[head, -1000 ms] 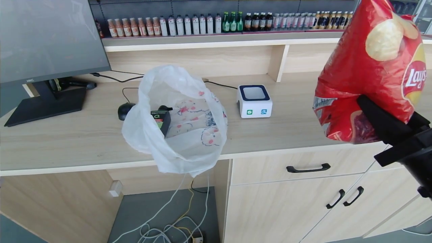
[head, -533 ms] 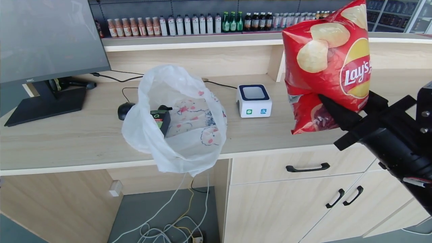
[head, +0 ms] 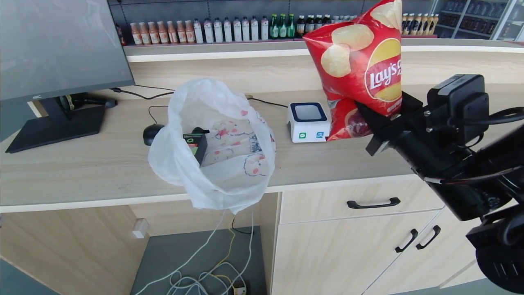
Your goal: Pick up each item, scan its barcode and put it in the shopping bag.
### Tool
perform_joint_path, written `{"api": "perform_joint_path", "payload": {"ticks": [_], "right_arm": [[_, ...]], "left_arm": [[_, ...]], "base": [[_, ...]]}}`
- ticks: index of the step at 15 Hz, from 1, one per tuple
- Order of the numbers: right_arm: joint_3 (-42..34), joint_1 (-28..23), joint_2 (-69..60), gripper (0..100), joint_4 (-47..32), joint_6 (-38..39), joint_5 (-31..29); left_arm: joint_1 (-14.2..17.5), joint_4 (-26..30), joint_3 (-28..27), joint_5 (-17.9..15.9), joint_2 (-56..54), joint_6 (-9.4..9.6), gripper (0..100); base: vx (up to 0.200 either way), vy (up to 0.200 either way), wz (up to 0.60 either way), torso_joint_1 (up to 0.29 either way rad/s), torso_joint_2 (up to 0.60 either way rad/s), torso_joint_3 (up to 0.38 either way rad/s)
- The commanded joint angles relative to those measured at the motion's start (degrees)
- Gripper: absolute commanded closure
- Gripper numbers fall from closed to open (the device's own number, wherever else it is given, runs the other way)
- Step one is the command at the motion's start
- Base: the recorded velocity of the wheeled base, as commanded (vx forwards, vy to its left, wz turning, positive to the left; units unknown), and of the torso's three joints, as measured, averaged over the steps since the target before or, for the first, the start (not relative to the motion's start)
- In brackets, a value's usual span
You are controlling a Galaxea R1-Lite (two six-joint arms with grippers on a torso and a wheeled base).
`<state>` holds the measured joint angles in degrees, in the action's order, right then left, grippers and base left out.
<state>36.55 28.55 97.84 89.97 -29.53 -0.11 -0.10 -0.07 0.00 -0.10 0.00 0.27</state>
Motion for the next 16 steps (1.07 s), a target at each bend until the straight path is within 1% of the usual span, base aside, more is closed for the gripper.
{"api": "perform_joint_path", "payload": {"ticks": [1,9,16], "right_arm": [[3.18,0.54,4.38,100,0.03,-0.01,0.02],[12.23,0.01,13.69,100,0.03,0.17,0.11],[18.03,0.01,19.05,100,0.03,-1.24,0.90]], "left_arm": [[0.01,-0.01,0.00,0.01,0.00,0.00,0],[0.10,-0.01,0.00,0.01,0.00,0.00,0],[0.10,-0.01,0.00,0.01,0.00,0.00,0]], "base": [[0.000,0.000,0.00,0.000,0.00,0.000],[0.000,0.000,0.00,0.000,0.00,0.000],[0.000,0.000,0.00,0.000,0.00,0.000]]}}
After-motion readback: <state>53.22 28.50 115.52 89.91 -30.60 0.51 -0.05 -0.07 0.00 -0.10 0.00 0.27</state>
